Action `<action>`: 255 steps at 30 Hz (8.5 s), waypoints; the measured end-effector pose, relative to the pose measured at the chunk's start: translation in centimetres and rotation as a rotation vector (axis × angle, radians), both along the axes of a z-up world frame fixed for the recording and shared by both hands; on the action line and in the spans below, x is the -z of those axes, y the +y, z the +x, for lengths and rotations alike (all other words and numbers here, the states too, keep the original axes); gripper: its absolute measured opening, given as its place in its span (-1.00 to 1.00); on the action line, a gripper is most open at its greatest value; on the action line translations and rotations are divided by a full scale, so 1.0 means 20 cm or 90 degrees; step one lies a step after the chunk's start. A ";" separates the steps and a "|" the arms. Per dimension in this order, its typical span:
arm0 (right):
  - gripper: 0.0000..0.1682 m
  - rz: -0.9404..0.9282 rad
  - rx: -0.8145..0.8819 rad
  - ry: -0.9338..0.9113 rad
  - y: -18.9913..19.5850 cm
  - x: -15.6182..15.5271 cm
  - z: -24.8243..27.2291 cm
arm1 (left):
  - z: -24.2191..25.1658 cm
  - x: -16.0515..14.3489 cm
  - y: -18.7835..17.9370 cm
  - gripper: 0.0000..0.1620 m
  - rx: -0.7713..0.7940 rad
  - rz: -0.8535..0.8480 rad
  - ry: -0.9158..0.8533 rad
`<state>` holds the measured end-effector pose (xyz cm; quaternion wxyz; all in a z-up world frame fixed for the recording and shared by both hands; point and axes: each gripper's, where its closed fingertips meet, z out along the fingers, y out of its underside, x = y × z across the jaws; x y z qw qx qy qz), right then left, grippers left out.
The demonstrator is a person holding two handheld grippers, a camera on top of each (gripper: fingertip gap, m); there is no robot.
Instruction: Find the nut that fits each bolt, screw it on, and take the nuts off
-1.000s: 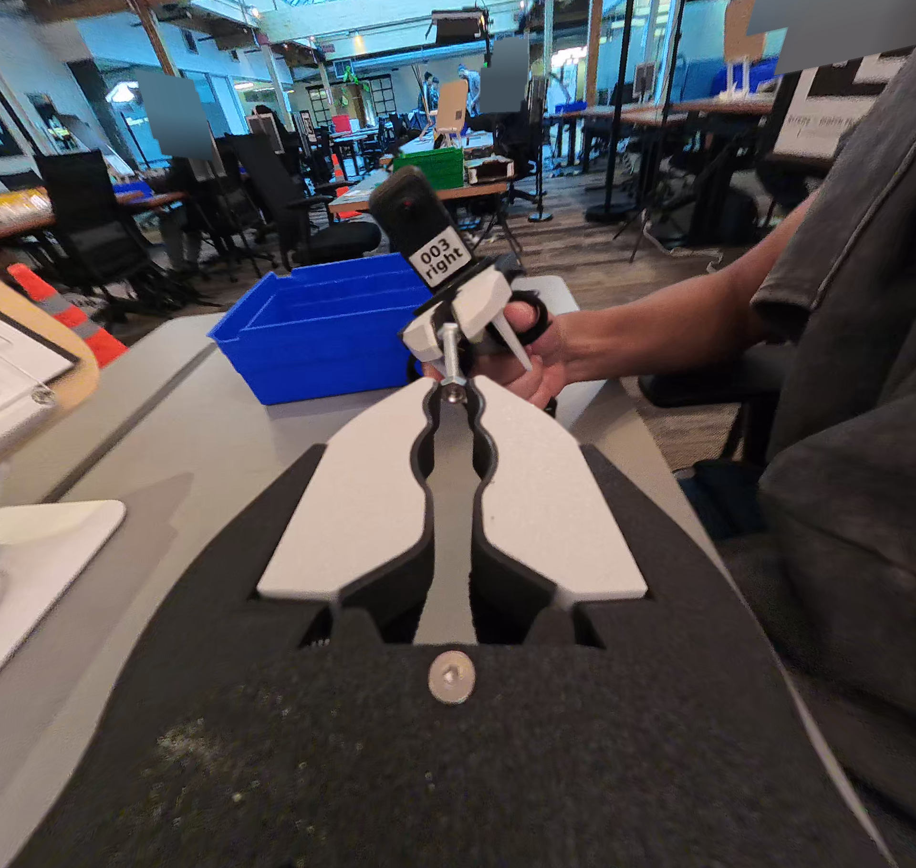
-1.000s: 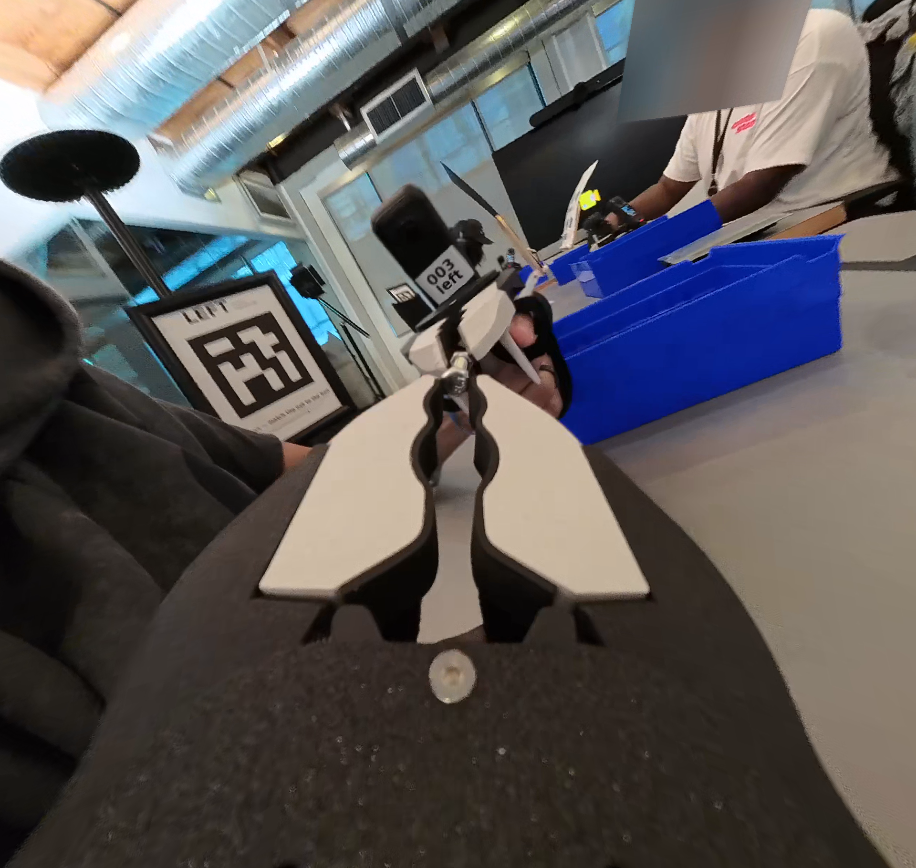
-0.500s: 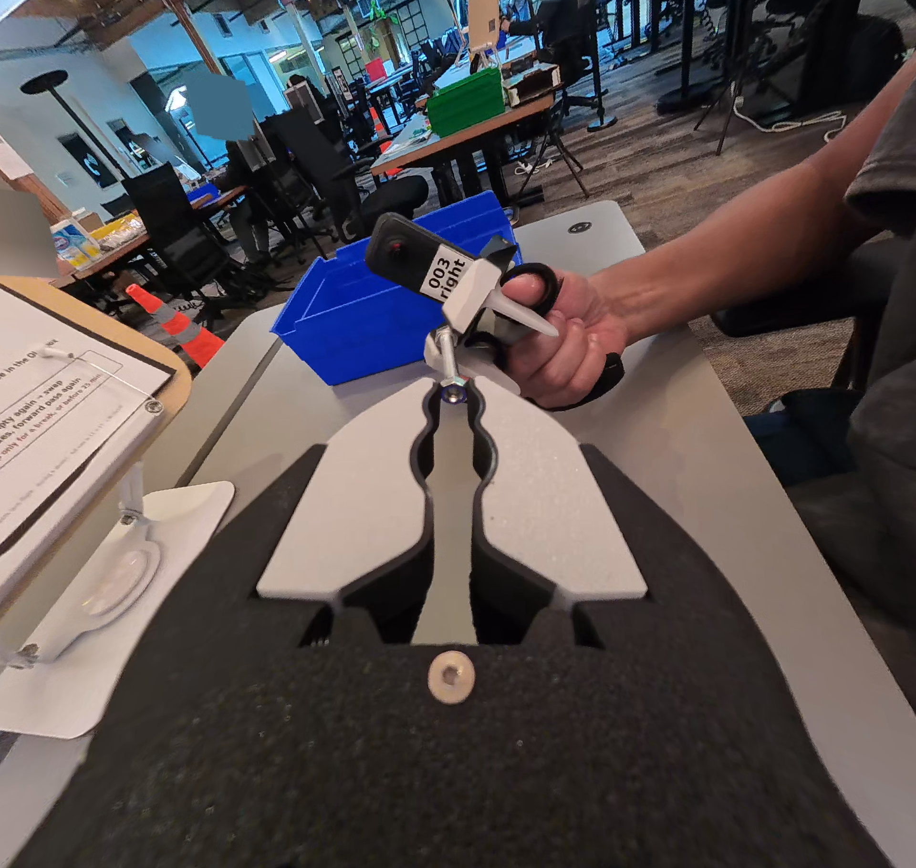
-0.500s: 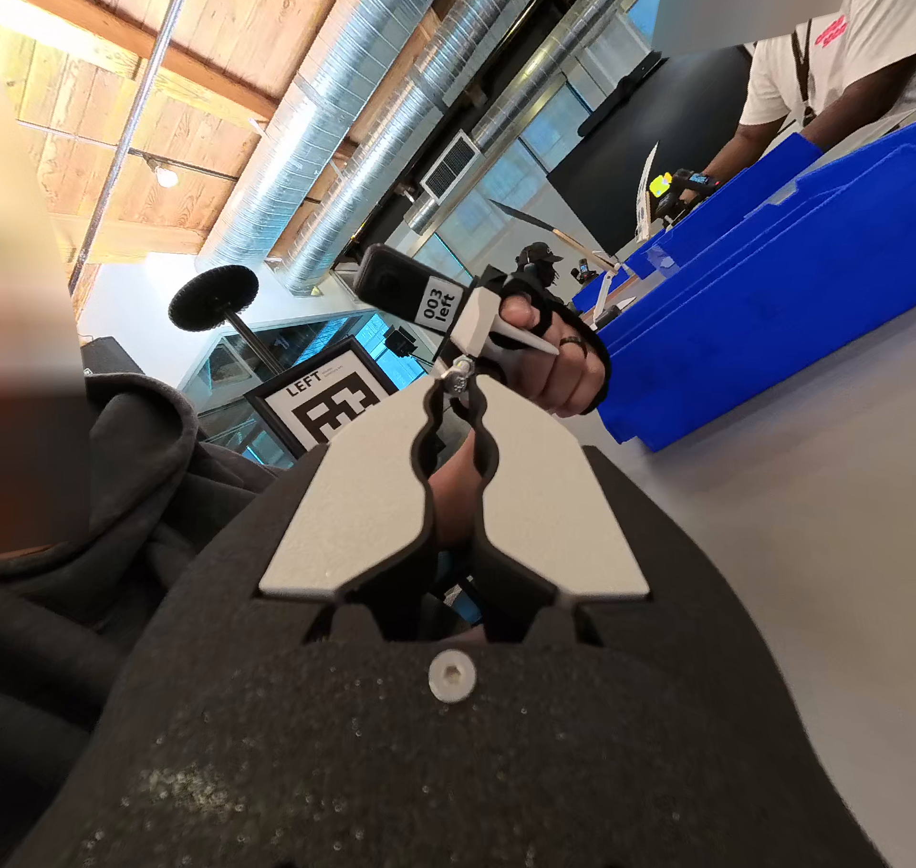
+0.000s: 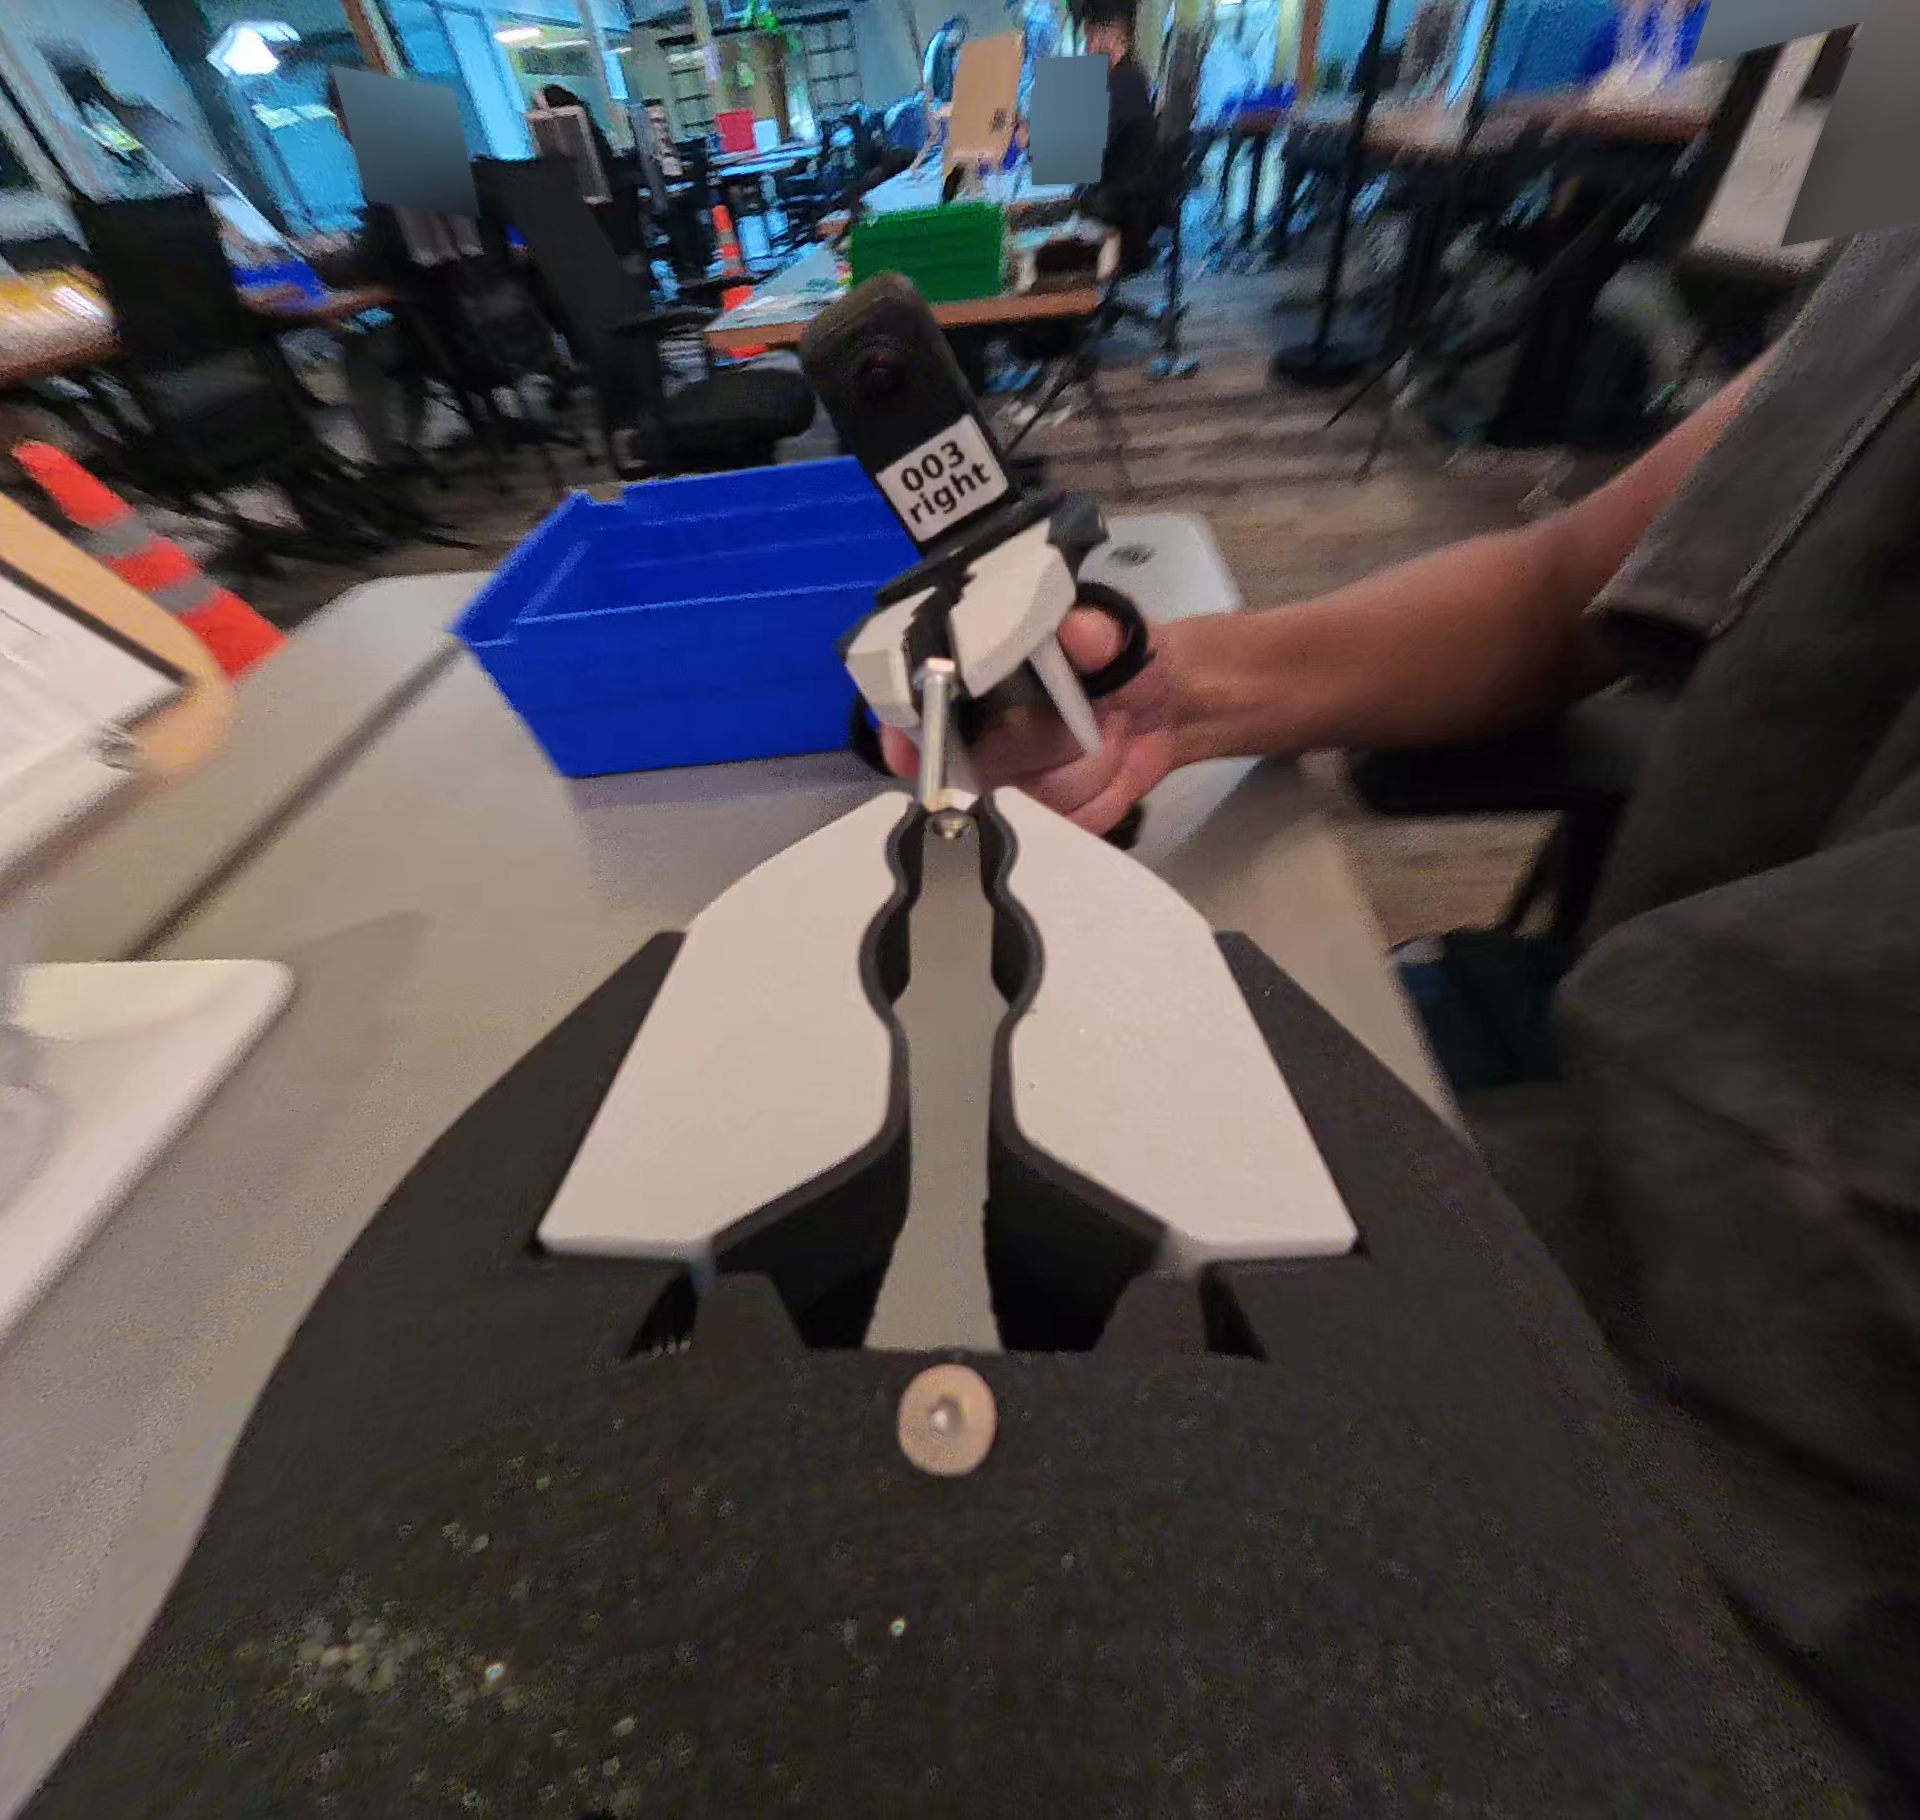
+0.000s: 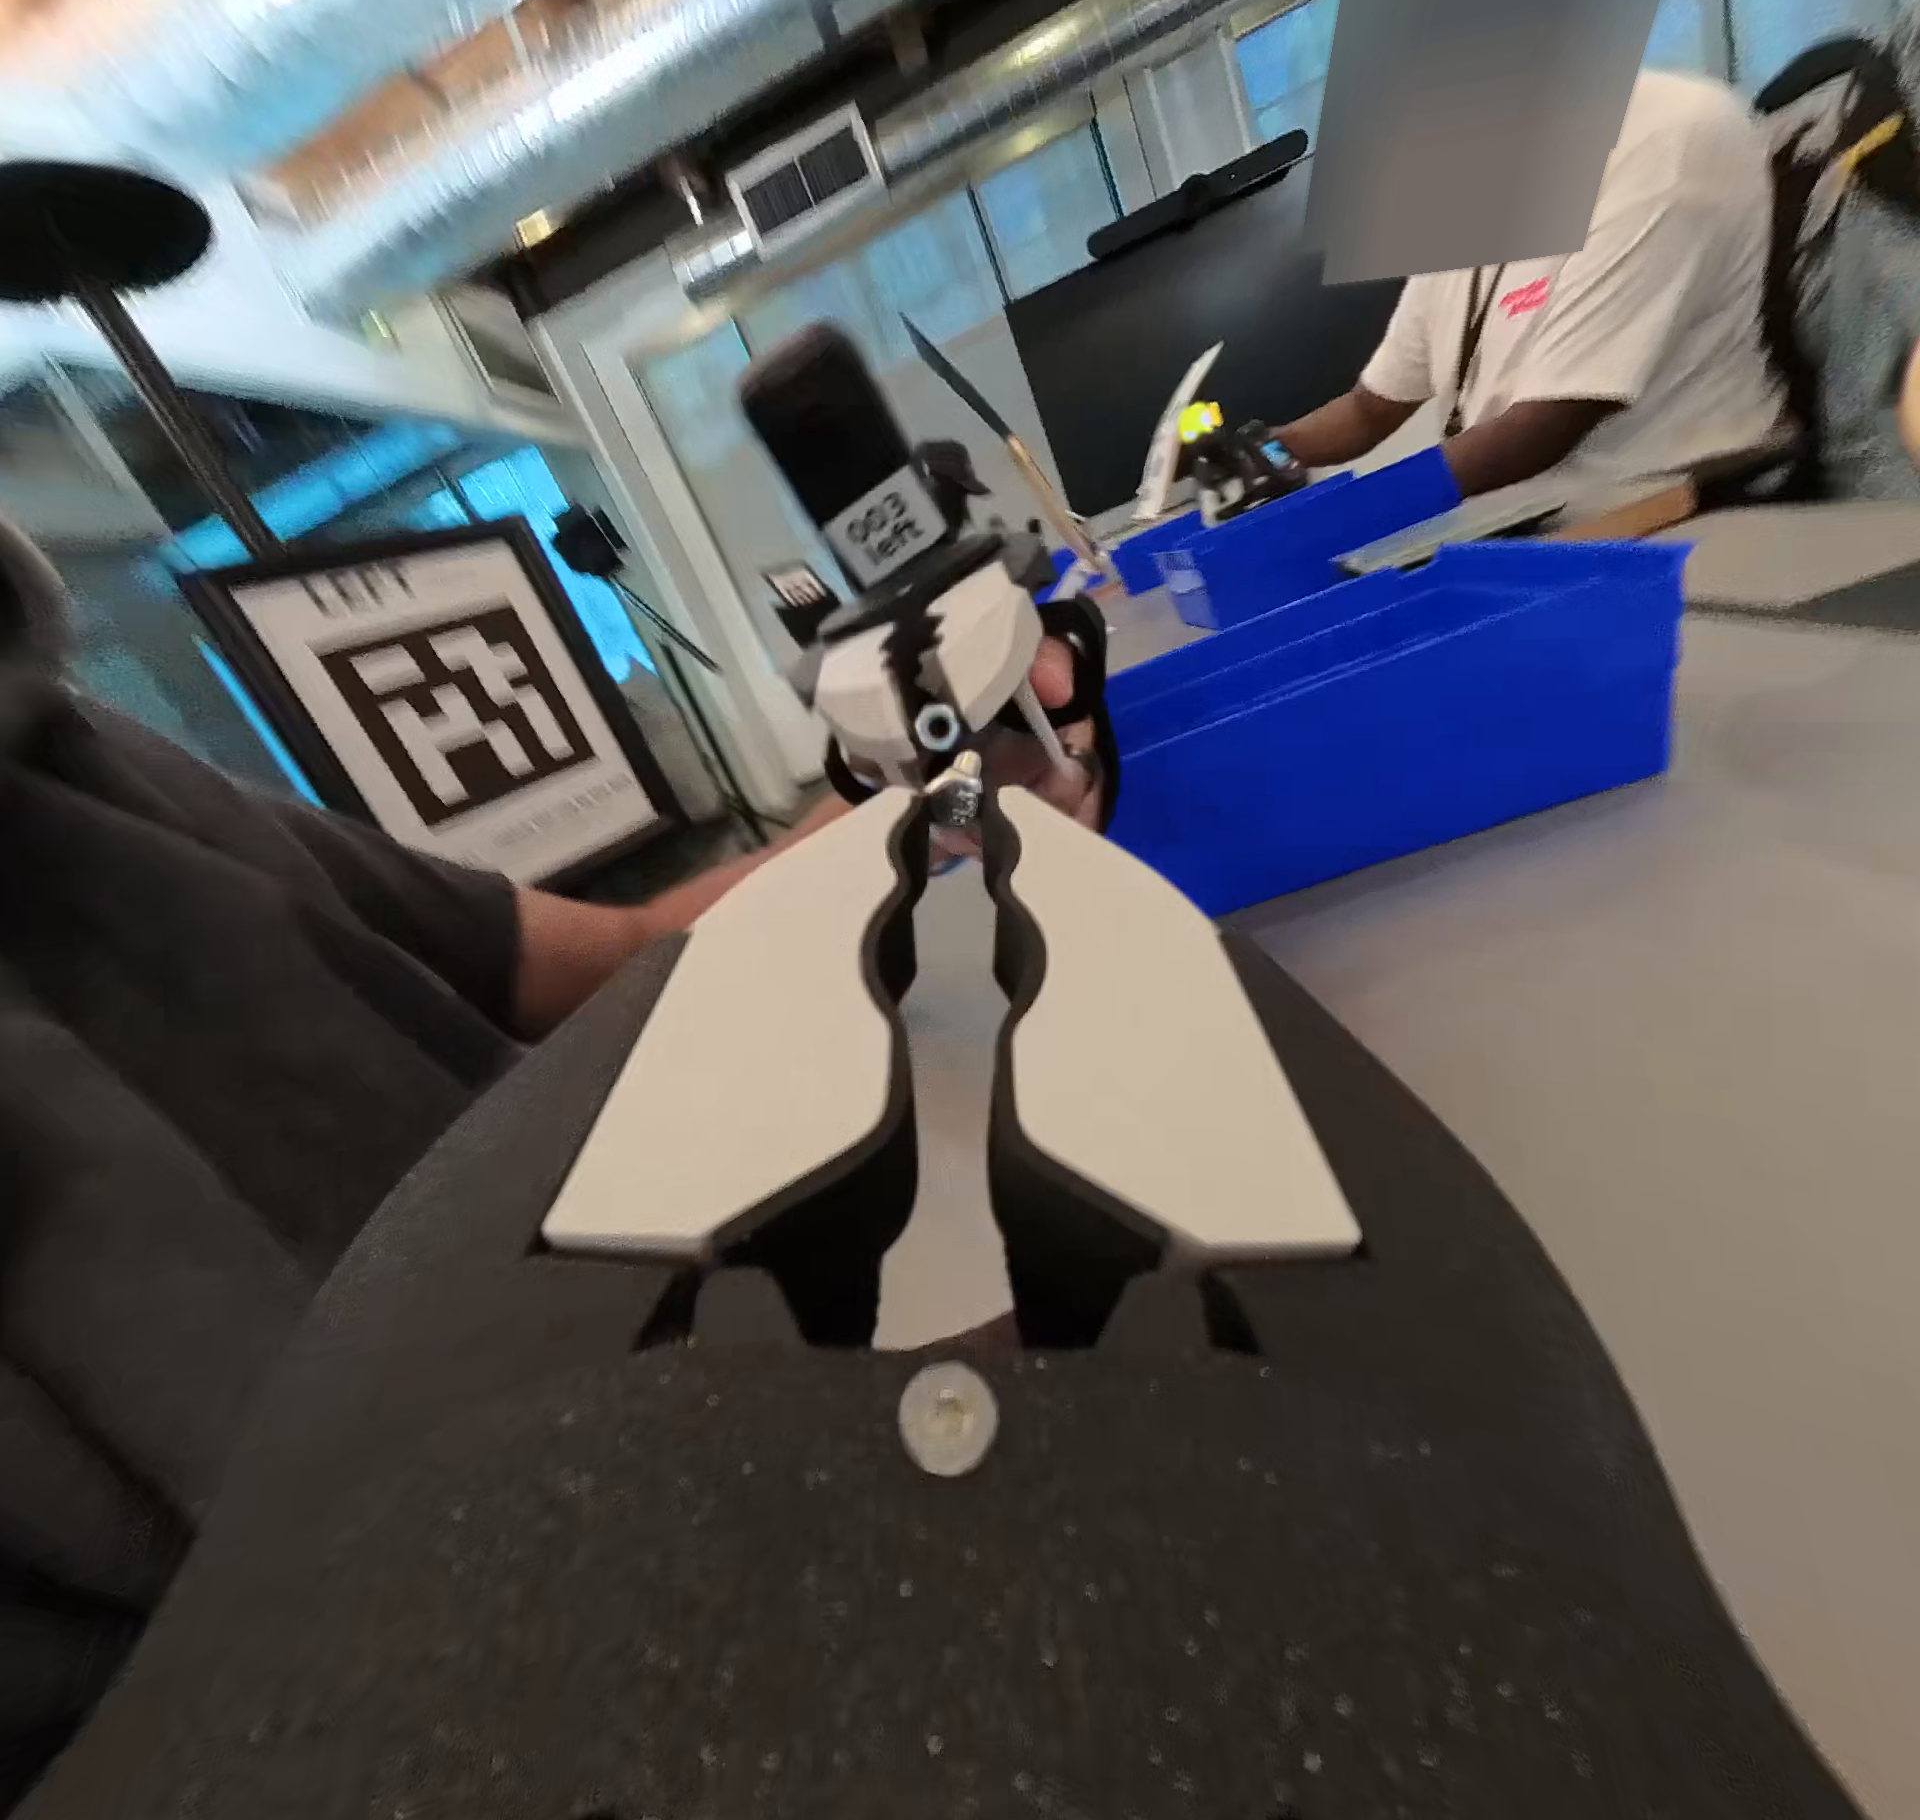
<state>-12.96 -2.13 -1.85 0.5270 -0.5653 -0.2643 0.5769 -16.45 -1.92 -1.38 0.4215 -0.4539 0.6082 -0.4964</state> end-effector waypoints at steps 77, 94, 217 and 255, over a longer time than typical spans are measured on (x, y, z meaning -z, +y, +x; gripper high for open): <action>-0.88 0.131 0.054 -0.269 0.23 -0.08 -0.01 | 0.04 -0.03 0.23 -0.88 0.041 -0.168 0.067; -0.88 -0.168 -0.093 -0.006 0.18 -0.07 -0.02 | 0.03 -0.07 0.17 -0.88 -0.059 0.343 0.006; -0.55 -0.318 0.730 -0.688 -0.05 0.74 0.80 | -0.26 0.52 0.18 -0.37 -0.424 -0.108 0.231; -0.88 -0.202 0.475 -0.564 0.10 0.63 0.28 | -0.33 0.61 0.20 -0.39 -0.394 -0.128 0.289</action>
